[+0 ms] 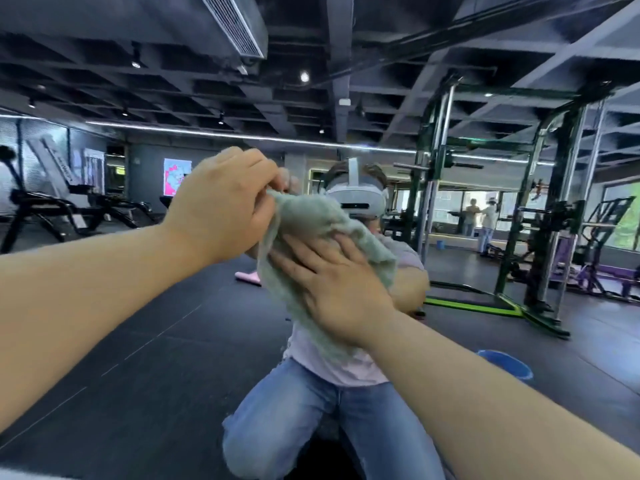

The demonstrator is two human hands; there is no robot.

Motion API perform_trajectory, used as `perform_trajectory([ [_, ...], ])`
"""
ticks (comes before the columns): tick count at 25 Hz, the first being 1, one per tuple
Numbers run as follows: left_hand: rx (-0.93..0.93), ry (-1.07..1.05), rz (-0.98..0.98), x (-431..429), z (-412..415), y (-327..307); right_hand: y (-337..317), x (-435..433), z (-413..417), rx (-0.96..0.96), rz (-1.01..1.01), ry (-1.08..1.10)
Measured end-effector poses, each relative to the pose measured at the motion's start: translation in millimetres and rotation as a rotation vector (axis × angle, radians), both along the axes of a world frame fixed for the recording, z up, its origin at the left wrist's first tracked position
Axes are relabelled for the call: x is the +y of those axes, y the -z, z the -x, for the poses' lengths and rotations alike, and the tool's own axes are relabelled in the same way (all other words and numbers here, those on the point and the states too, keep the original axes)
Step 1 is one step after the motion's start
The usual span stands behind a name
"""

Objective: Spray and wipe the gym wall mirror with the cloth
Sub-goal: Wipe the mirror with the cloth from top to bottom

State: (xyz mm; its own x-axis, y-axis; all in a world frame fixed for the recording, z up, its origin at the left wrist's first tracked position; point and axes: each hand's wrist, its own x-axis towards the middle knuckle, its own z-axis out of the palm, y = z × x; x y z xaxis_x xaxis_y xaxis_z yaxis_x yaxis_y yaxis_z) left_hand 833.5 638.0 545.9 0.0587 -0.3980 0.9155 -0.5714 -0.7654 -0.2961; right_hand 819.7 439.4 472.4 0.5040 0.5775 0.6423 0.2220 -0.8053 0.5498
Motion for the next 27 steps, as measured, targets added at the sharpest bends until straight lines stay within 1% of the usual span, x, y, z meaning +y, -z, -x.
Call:
perform_trajectory([
  [1, 0.004, -0.022, -0.017, 7.7, -3.4, 10.1, -1.2, -14.9, 1.4, -0.009, 0.069, 0.003],
  [2, 0.009, -0.037, -0.029, 14.5, -7.4, 17.0, -13.1, -28.1, 1.2, -0.057, 0.075, 0.026],
  [3, 0.015, -0.046, -0.03, 20.0, -11.3, 20.1, -31.0, -35.1, 0.6, -0.109, -0.001, 0.044],
  [4, 0.025, -0.052, -0.02, 25.5, -14.6, 19.6, -53.2, -33.0, -2.1, -0.165, -0.12, 0.069],
  [6, 0.035, -0.049, 0.029, 39.3, -17.9, 14.4, -92.5, 2.1, -15.1, -0.282, -0.426, 0.078],
  [7, 0.03, -0.041, 0.067, 46.3, -18.5, 11.1, -100.3, 30.0, -24.8, -0.292, -0.5, 0.084],
  [8, 0.026, -0.042, 0.11, 55.0, -18.0, 10.4, -97.6, 62.0, -31.9, -0.259, -0.501, 0.074],
  [9, 0.021, -0.051, 0.143, 64.4, -17.2, 12.8, -84.5, 90.0, -39.9, -0.212, -0.431, 0.032],
  [10, 0.016, -0.06, 0.151, 72.2, -16.5, 17.2, -63.6, 107.8, -44.9, -0.155, -0.305, -0.019],
  [12, 0.001, -0.072, 0.087, 79.4, -15.2, 31.1, -18.6, 107.1, -47.8, -0.067, -0.023, -0.064],
  [13, -0.006, -0.061, 0.045, 78.7, -15.1, 38.7, -6.1, 91.3, -41.9, -0.053, 0.048, -0.069],
  [14, -0.015, -0.04, 0.017, 75.4, -16.0, 41.9, -7.8, 67.3, -33.8, -0.061, 0.071, -0.042],
  [15, -0.02, -0.02, 0.006, 71.2, -16.5, 39.9, -21.8, 40.2, -28.2, -0.126, 0.06, 0.0],
  [16, -0.023, 0.0, 0.011, 66.4, -16.9, 33.1, -45.1, 15.3, -21.9, -0.186, -0.007, 0.058],
  [17, -0.026, 0.021, 0.03, 59.2, -17.2, 23.6, -76.9, -6.2, -16.0, -0.246, -0.152, 0.123],
  [18, -0.027, 0.034, 0.049, 54.0, -16.4, 16.3, -106.4, -13.2, -10.0, -0.27, -0.35, 0.161],
  [19, -0.031, 0.045, 0.065, 49.9, -15.0, 12.4, -120.5, -6.7, -11.7, -0.296, -0.491, 0.185],
  [20, -0.039, 0.06, 0.077, 46.5, -14.2, 11.3, -118.7, 10.8, -15.1, -0.315, -0.563, 0.206],
  [21, -0.046, 0.076, 0.086, 41.8, -12.7, 13.4, -100.9, 27.8, -19.9, -0.311, -0.523, 0.197],
  [22, -0.048, 0.088, 0.093, 37.1, -10.6, 15.7, -74.1, 38.6, -23.8, -0.253, -0.368, 0.142],
  [23, -0.042, 0.095, 0.089, 31.2, -7.6, 18.6, -43.7, 36.5, -21.8, -0.176, -0.164, 0.078],
  [24, -0.037, 0.109, 0.064, 22.1, -3.7, 21.6, -15.9, 15.8, -10.8, -0.097, 0.016, 0.044],
  [25, -0.039, 0.127, 0.031, 12.0, -1.2, 22.5, -5.0, -19.3, 2.7, -0.049, 0.108, 0.082],
  [26, -0.041, 0.146, 0.001, 0.9, -0.1, 23.4, -10.7, -59.2, 16.5, -0.078, 0.092, 0.145],
  [27, -0.045, 0.167, -0.017, -12.9, 1.0, 24.4, -25.6, -95.2, 27.8, -0.156, -0.03, 0.217],
])
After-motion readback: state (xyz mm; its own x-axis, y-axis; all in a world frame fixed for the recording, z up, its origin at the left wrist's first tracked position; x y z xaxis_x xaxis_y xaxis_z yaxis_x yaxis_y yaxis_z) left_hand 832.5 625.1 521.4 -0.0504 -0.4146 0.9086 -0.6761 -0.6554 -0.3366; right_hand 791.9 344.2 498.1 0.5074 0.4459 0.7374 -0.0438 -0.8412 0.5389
